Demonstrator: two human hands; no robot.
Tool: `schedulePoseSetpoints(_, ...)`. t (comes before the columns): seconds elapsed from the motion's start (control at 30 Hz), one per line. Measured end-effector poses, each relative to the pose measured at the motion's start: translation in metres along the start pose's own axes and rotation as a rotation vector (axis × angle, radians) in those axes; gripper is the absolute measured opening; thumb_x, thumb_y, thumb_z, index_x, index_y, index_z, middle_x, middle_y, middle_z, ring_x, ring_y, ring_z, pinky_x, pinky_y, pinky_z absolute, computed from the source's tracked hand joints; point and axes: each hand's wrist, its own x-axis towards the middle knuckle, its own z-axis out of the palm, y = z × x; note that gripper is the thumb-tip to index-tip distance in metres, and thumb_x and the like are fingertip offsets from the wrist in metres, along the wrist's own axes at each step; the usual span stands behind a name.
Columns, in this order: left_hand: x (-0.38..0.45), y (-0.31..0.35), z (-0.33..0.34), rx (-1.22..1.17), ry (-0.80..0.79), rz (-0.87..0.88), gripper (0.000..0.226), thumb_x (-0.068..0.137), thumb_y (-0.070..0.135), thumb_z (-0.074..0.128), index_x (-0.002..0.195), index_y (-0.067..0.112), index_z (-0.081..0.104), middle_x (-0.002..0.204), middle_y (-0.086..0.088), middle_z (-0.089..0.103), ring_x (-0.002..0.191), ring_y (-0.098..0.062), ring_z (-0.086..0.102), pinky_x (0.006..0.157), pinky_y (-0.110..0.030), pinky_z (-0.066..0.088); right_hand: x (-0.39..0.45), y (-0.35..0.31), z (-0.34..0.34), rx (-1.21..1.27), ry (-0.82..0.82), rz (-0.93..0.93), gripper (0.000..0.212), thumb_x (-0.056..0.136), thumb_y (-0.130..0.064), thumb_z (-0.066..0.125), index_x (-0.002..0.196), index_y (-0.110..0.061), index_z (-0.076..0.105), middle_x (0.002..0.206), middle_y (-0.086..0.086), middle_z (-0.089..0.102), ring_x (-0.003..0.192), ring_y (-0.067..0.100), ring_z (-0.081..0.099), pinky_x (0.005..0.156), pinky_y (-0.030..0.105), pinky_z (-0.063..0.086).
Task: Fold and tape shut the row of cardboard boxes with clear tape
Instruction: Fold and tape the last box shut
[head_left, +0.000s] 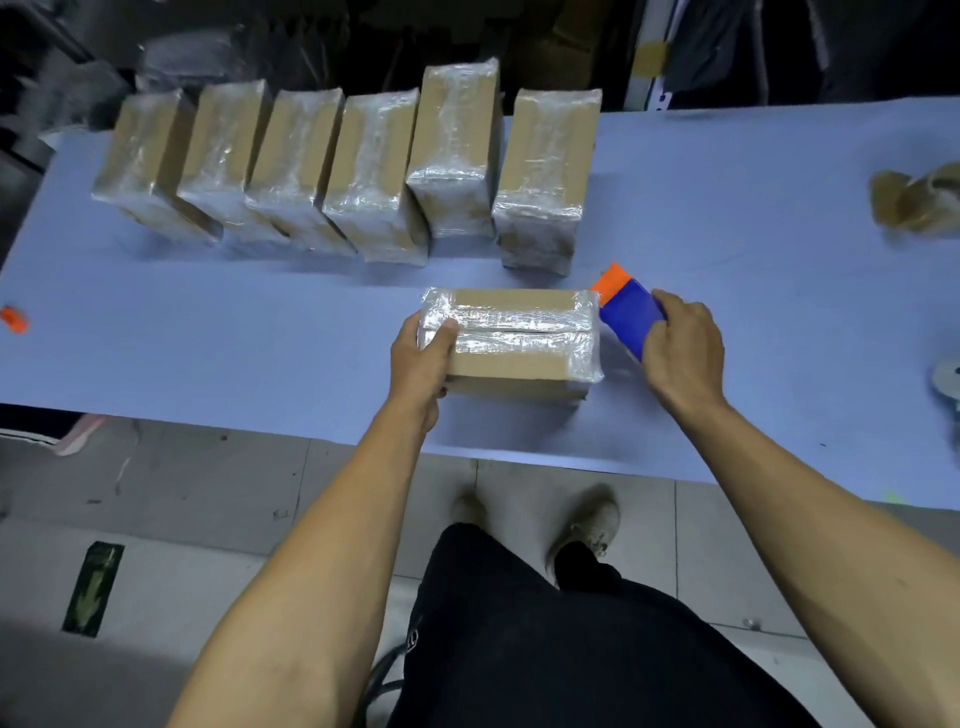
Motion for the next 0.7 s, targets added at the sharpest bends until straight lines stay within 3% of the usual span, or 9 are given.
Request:
schedulePoseSetpoints(0.07,0.0,0.001,0.001,-0.001,-0.001,0.004,0.048,0.095,0.039,0.064,0.141,0.031,0.051,0.132,-0.006,0.063,0.086,-0.021,0.058,0.065,-0.036,0.041,0.0,-0.001,-0.011,0.074,-0.045,0.051,0.039,0.092,-0.026,0.049,0.129,-0.017,0.054,0.117,0.013,0.055,0.104,0.028,0.05,0.091,0.044,0.045)
schedulePoseSetpoints(0.13,-0.002,0.001,0.0,-0.004,-0.015,0.016,0.044,0.096,0.039,0.063,0.139,0.032,0.052,0.13,-0.005,0.064,0.083,-0.019,0.058,0.062,-0.033,0.041,-0.002,-0.004,-0.021,0.052,-0.061,0.022,0.052,0.082,-0.042,0.066,0.127,-0.02,0.05,0.116,0.007,0.053,0.101,0.022,0.05,0.082,0.037,0.047)
schedulePoseSetpoints(0.2,-0.004,0.001,0.0,-0.01,-0.027,0.02,0.043,0.097,0.038,0.062,0.139,0.033,0.052,0.129,-0.005,0.064,0.082,-0.017,0.059,0.057,-0.028,0.041,-0.003,-0.009,-0.029,-0.046,-0.028,-0.025,0.057,0.076,-0.042,0.071,0.125,-0.022,0.049,0.115,0.006,0.053,0.098,0.025,0.054,0.073,0.033,0.041)
schedulePoseSetpoints(0.37,-0.004,0.003,-0.002,0.004,-0.038,0.048,0.041,0.099,0.036,0.059,0.14,0.031,0.052,0.128,-0.006,0.064,0.082,-0.016,0.057,0.041,-0.016,0.041,-0.004,-0.034,-0.051,-0.143,0.073,-0.157,0.044,0.078,-0.043,0.063,0.117,-0.026,0.05,0.104,0.0,0.055,0.088,0.027,0.056,0.069,0.032,0.037)
schedulePoseSetpoints(0.43,-0.001,0.005,-0.003,0.064,-0.034,0.085,0.04,0.1,0.038,0.057,0.139,0.029,0.051,0.129,-0.004,0.063,0.094,-0.02,0.061,0.05,-0.02,0.05,-0.006,-0.051,-0.058,-0.093,0.05,-0.231,0.042,0.078,-0.048,0.061,0.114,-0.029,0.05,0.101,-0.003,0.058,0.087,0.024,0.056,0.069,0.032,0.04)
schedulePoseSetpoints(0.53,-0.001,0.004,-0.006,0.177,-0.037,0.144,0.043,0.1,0.04,0.055,0.14,0.026,0.052,0.132,-0.004,0.062,0.116,-0.03,0.06,0.089,-0.046,0.058,-0.015,-0.084,-0.062,-0.001,-0.069,-0.334,0.049,0.078,-0.052,0.063,0.12,-0.032,0.049,0.101,-0.008,0.062,0.087,0.021,0.059,0.073,0.035,0.049)
schedulePoseSetpoints(0.6,-0.006,0.007,-0.009,0.23,-0.026,0.197,0.039,0.1,0.04,0.055,0.135,0.025,0.056,0.127,-0.005,0.065,0.115,-0.032,0.06,0.095,-0.052,0.055,-0.021,-0.106,-0.056,0.0,-0.139,-0.415,0.054,0.077,-0.052,0.063,0.125,-0.033,0.048,0.104,-0.008,0.064,0.088,0.021,0.061,0.076,0.036,0.051)
schedulePoseSetpoints(0.7,-0.008,0.015,-0.01,0.376,-0.003,0.237,0.032,0.096,0.038,0.053,0.123,0.022,0.062,0.118,-0.008,0.069,0.107,-0.035,0.062,0.093,-0.049,0.054,-0.031,-0.132,-0.031,-0.056,-0.253,-0.554,0.056,0.078,-0.049,0.065,0.128,-0.032,0.047,0.113,-0.006,0.063,0.095,0.021,0.06,0.08,0.037,0.051)
